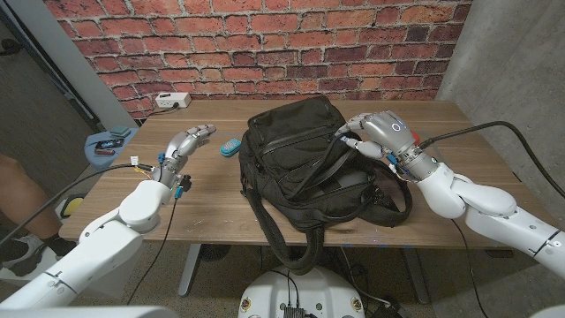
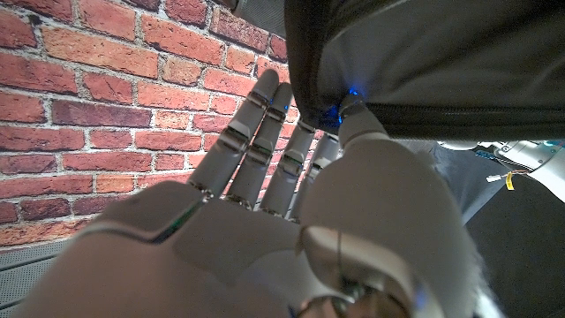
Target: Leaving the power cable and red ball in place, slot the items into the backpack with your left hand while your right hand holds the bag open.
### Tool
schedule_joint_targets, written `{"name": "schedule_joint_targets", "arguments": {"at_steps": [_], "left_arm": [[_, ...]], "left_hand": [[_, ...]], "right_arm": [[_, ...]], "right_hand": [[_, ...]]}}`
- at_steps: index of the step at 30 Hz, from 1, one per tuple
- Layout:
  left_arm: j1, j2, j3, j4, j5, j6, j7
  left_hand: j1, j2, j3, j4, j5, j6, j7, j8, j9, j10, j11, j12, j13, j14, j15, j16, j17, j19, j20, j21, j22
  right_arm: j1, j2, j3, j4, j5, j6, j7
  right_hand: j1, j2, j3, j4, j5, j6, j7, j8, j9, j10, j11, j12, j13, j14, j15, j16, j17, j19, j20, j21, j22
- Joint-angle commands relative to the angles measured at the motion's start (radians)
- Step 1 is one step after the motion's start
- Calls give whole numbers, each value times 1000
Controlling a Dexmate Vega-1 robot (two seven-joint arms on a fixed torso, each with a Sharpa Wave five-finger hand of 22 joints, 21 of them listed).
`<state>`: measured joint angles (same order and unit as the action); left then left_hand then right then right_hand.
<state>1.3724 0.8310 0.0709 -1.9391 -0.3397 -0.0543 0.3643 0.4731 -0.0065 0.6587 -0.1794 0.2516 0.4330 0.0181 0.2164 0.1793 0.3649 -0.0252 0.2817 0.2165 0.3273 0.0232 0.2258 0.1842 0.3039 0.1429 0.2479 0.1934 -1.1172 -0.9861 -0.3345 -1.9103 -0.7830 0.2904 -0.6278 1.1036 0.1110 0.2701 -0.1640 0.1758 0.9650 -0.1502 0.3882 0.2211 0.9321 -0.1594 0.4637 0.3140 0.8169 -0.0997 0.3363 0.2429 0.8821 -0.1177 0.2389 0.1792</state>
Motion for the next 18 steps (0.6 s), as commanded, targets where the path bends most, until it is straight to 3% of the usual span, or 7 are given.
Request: {"name": "schedule_joint_targets", "arguments": {"at_steps": [1,18], "left_arm": [[47,9,-54,-77,78,91,45],[32,57,-71,-145,212,293,81]], "left_hand": [[132,117,-14,4,2,16,-1,7,4,12,-2,5,5,12,3,5,3,9,-3,7,2],[167,103,-25,-6,2,31,-9,3,5,28,-16,6,8,33,-10,8,4,26,-5,12,3]], "right_arm": [[56,27,-30,44,7,45,7],[113,57,-63,88,6,70,-11]], "right_hand": [[10,2,2,3,2,12,-3,6,4,7,4,-3,4,12,-141,0,2,9,-78,2,5],[15,3,-3,5,2,14,-2,6,4,10,5,-5,5,18,-141,-5,4,11,-77,2,5]]}}
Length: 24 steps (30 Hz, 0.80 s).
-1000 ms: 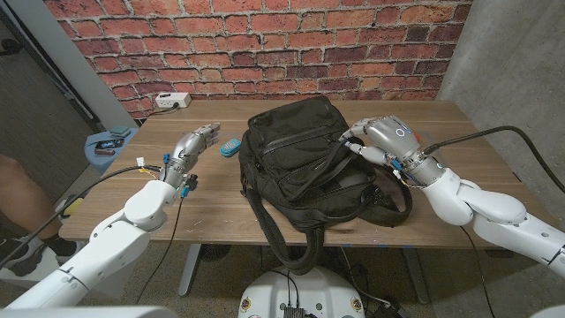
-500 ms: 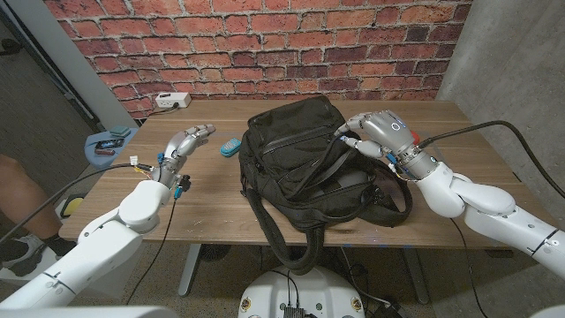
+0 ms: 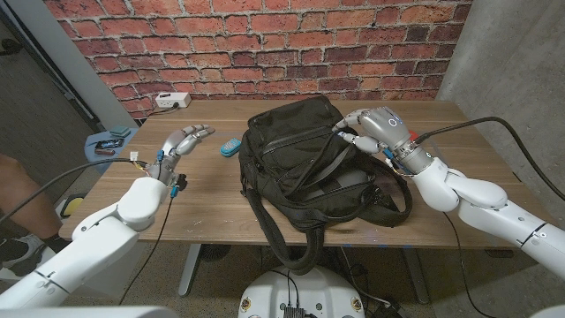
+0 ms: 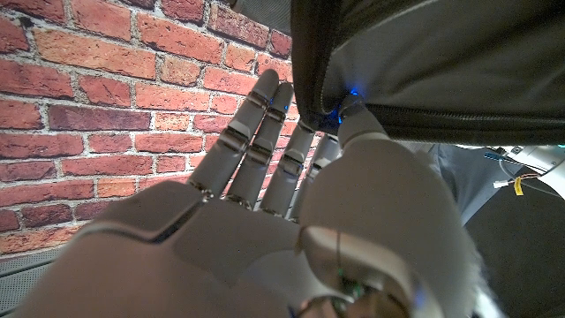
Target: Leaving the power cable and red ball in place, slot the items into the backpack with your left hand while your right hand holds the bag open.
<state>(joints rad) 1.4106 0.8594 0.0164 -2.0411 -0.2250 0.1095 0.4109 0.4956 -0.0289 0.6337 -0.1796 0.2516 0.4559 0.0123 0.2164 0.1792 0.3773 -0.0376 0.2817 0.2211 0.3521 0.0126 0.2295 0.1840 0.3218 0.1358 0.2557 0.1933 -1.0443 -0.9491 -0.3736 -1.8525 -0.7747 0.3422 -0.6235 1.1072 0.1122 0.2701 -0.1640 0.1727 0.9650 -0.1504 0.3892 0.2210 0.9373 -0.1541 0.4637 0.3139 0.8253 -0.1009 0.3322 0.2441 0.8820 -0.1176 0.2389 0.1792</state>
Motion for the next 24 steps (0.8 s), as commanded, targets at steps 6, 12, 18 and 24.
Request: {"name": "schedule_joint_targets", "arguments": {"at_steps": [6,12,18,24], "left_arm": [[-39,65,-4,-59,131,218,7],[-76,76,22,-57,160,275,7],[-119,103,64,-56,206,333,6],[-156,142,112,-39,255,351,-10]], "left_hand": [[149,108,-20,1,-4,-17,-14,-13,5,8,-8,1,8,3,-4,0,6,-4,-1,0,4],[150,98,-33,4,-8,-31,-20,-19,5,5,-8,-2,10,-3,-7,-4,7,-12,-4,-4,5],[149,94,-41,7,-11,-32,-18,-20,5,7,-10,-2,11,-3,-9,-4,8,-16,-5,-5,5],[154,93,-46,7,-13,-30,-22,-20,6,13,-21,-1,12,4,-15,-2,9,-11,-6,-3,6]], "right_arm": [[49,29,-30,37,-2,22,-27],[47,29,-29,32,-4,21,-38],[48,30,-27,31,0,23,-44],[61,40,-31,43,5,35,-52]], "right_hand": [[13,2,-5,5,5,13,-2,4,4,6,0,-5,5,10,-140,-2,3,11,-77,2,5],[14,3,-7,6,5,13,-2,3,5,7,-1,-5,5,13,-139,-3,3,11,-77,2,5],[15,3,-8,6,5,14,-2,3,5,9,-2,-5,6,15,-140,-5,4,12,-78,2,5],[18,2,-10,6,4,18,-3,4,5,11,1,-6,6,15,-140,-7,4,12,-79,2,5]]}}
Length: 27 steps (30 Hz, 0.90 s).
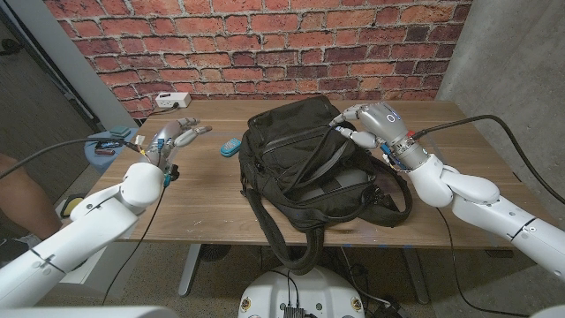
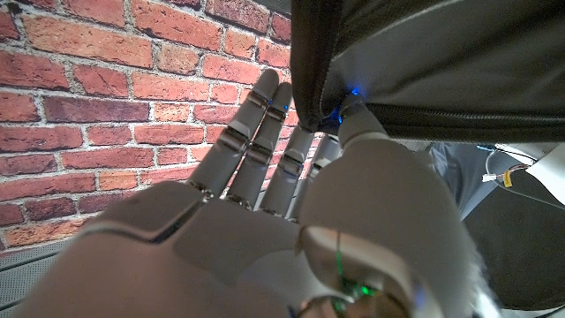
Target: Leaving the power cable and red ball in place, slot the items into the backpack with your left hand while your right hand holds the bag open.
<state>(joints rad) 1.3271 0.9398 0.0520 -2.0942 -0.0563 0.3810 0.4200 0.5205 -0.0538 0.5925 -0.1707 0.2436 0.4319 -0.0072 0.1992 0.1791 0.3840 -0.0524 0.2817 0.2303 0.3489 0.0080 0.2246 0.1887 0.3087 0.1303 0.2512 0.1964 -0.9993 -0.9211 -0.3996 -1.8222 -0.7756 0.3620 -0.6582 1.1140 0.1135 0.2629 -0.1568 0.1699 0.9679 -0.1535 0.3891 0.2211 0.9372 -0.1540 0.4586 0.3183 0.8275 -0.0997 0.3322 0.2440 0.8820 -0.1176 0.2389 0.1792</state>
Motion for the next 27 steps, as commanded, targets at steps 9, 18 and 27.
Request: {"name": "schedule_joint_targets", "arguments": {"at_steps": [9,18,27], "left_arm": [[-103,77,107,19,113,110,-18],[-128,74,139,33,151,141,6],[-228,61,243,32,213,277,-6]], "left_hand": [[141,119,-10,-3,-7,0,-7,0,6,14,-15,0,5,12,-19,4,5,8,1,4,3],[152,111,-24,-2,-12,5,-36,0,6,26,-48,1,8,23,-37,7,6,12,-9,6,4],[145,82,-55,4,-23,24,-33,5,8,35,-32,1,13,10,11,-3,4,-11,-19,-4,4]], "right_arm": [[47,27,-18,42,11,37,-23],[74,45,-31,69,22,68,-30],[126,65,-60,112,22,120,-23]], "right_hand": [[14,1,-5,-1,7,21,2,6,4,14,2,0,2,17,-141,-9,4,12,-80,2,5],[18,2,-7,-1,6,23,3,6,4,17,1,-1,2,21,-141,-9,5,12,-80,2,5],[20,2,-9,-1,5,25,5,6,4,20,3,-1,2,25,-141,-10,6,15,-79,3,5]]}}
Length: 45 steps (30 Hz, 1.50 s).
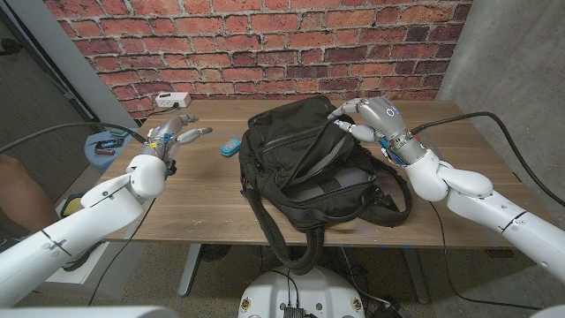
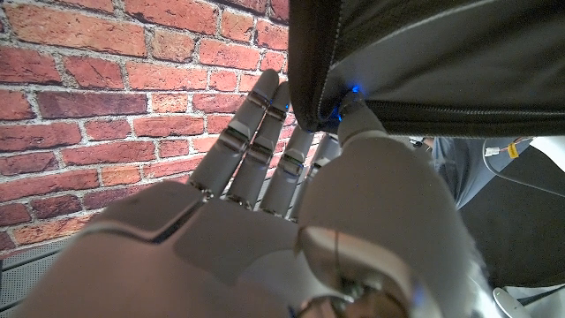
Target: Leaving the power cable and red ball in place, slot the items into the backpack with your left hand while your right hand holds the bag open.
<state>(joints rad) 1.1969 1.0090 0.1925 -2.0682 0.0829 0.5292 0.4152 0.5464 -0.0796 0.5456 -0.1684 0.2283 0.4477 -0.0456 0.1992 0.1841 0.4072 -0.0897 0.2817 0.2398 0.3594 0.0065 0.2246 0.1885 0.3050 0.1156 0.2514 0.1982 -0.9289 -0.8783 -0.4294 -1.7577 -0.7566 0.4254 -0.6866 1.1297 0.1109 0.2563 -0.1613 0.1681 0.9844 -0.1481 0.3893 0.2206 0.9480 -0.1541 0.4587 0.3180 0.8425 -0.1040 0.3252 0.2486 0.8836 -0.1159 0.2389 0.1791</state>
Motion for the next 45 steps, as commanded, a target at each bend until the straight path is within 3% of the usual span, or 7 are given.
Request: {"name": "schedule_joint_targets", "arguments": {"at_steps": [1,8,23,31,45], "left_arm": [[-111,-9,115,8,82,142,-4],[-238,-2,231,17,142,247,-86],[-403,-5,353,44,168,344,-231],[-451,2,390,48,175,369,-278],[-484,-2,427,59,170,395,-314]], "left_hand": [[118,105,-11,2,-9,10,8,6,3,15,4,1,4,-2,13,-3,4,-9,-4,-5,2],[109,90,-25,6,-13,13,14,6,4,17,6,1,6,-5,17,-7,3,-16,-2,-8,2],[80,68,-53,20,-15,2,37,0,7,9,21,-5,13,-21,31,-16,3,-36,9,-15,3],[72,64,-60,23,-15,0,41,-1,8,14,25,-4,16,-22,25,-16,3,-38,9,-16,4],[72,61,-64,22,-14,-8,49,-2,8,14,25,-4,20,-22,28,-17,2,-40,9,-16,4]], "right_arm": [[60,23,-32,51,4,61,7],[84,42,-45,74,0,81,1],[95,56,-50,90,4,90,-11],[103,61,-48,90,6,93,-15],[141,76,-58,108,12,111,1]], "right_hand": [[5,5,-2,3,7,8,-1,6,5,9,3,-2,2,10,-137,-3,2,13,-81,3,5],[6,5,-4,4,7,9,-1,5,4,10,4,-2,1,13,-136,-3,3,15,-81,3,5],[10,5,-7,4,7,10,-1,5,4,11,3,-4,2,17,-136,-5,4,16,-80,3,5],[12,5,-9,4,7,11,0,4,4,13,4,-4,3,19,-137,-7,4,17,-80,4,5],[15,8,-12,6,7,11,-1,3,4,16,3,-3,6,24,-136,-8,6,15,-81,3,5]]}}
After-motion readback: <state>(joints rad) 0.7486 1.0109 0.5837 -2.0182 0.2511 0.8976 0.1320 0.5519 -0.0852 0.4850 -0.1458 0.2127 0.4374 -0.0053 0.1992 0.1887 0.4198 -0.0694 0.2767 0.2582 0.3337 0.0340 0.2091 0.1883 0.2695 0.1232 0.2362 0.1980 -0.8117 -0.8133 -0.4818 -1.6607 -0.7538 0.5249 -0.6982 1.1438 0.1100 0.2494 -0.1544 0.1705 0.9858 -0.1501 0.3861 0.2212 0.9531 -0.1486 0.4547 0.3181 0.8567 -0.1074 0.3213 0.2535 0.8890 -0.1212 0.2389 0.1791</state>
